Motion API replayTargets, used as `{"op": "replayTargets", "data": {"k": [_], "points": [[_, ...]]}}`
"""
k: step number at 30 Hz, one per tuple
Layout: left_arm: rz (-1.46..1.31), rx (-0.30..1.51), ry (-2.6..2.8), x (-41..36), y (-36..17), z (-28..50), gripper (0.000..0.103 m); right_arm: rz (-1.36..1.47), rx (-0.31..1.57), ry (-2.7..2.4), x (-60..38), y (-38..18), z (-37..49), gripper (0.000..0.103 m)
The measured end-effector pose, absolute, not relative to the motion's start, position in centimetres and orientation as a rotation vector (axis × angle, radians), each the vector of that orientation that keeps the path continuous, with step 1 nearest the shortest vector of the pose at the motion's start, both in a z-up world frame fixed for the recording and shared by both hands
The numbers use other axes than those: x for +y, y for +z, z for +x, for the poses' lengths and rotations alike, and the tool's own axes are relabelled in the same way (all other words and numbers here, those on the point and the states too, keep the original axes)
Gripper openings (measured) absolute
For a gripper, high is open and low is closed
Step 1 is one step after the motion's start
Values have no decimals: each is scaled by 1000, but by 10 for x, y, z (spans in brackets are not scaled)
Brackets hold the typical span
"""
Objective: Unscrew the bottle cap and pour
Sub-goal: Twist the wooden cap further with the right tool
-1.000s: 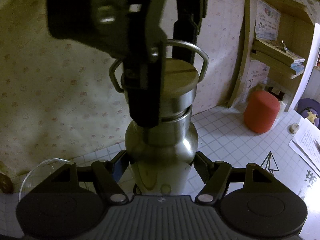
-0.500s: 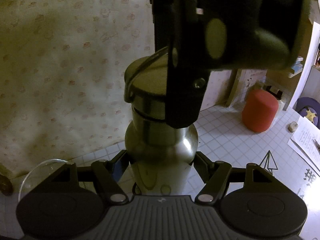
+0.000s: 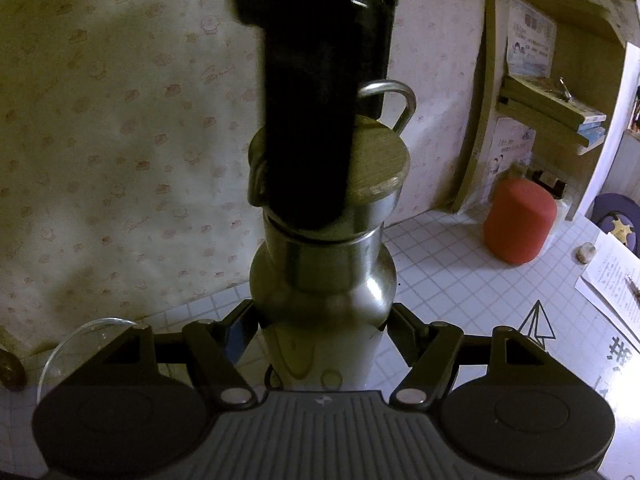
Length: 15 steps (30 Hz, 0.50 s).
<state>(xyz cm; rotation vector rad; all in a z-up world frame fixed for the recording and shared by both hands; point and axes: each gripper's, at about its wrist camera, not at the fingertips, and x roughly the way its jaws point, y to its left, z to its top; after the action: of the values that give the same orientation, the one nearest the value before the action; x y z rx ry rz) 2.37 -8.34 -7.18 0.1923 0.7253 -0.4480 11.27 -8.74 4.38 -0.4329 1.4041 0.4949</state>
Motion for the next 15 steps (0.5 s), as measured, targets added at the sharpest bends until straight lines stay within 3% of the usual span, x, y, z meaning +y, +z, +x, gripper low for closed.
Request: {"op": "replayTargets", "data": {"k": [15], "points": [[194,728,-450,-81,-73,31,69,54,1462,105,-116,33,125,72]]}}
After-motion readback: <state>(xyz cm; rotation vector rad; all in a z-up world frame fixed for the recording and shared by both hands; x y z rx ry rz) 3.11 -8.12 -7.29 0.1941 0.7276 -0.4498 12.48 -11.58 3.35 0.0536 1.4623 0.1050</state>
